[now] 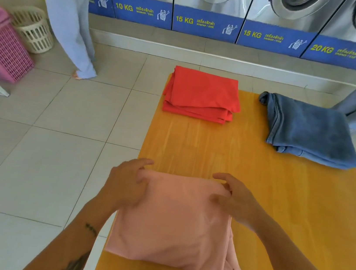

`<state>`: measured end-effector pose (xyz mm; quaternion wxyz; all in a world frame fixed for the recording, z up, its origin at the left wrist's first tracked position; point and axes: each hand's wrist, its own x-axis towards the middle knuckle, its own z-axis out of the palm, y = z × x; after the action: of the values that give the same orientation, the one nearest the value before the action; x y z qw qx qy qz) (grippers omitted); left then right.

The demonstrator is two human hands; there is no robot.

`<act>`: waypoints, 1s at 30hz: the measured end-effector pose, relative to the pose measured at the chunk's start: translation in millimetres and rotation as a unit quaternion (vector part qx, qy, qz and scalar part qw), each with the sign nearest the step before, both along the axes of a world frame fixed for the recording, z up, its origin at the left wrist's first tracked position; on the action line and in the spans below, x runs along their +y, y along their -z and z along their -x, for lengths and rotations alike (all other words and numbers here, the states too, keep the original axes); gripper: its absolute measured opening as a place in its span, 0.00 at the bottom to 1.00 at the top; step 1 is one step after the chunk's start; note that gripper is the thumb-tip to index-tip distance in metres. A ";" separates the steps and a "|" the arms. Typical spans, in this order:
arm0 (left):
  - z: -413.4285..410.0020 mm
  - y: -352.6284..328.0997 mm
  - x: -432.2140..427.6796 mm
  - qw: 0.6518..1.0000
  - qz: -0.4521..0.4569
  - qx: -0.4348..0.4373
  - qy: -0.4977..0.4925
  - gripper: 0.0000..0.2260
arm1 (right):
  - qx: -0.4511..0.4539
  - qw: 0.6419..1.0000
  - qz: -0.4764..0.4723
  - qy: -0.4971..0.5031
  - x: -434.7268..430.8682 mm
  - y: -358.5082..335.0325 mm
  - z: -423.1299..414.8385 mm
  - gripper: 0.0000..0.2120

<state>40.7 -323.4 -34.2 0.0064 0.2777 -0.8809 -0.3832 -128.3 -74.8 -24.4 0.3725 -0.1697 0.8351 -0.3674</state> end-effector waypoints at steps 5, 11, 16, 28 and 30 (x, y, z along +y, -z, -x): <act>-4.6 -10.8 9.6 0.997 0.043 0.061 -0.004 0.20 | 0.034 0.999 -0.020 -0.022 -4.5 -2.3 -6.6 0.20; -20.6 -7.3 37.4 0.995 -0.053 0.053 -0.064 0.21 | 0.078 0.996 0.040 -0.020 -0.7 -7.3 -16.7 0.14; -26.8 -13.6 46.0 0.988 -0.099 0.037 -0.114 0.23 | 0.092 0.987 0.131 0.009 0.9 -12.0 -31.4 0.20; -34.5 -13.9 37.9 0.991 -0.125 0.010 -0.049 0.30 | 0.053 0.984 0.112 0.129 9.3 -11.1 -58.8 0.28; -36.1 -8.9 35.4 0.995 -0.091 -0.022 0.030 0.33 | 0.033 0.987 0.077 0.135 10.9 -7.6 -63.4 0.30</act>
<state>76.8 -288.1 -25.3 -0.0500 0.2589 -0.8504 -0.4553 -64.9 -63.9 -16.9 0.2777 -0.0958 0.8312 -0.4720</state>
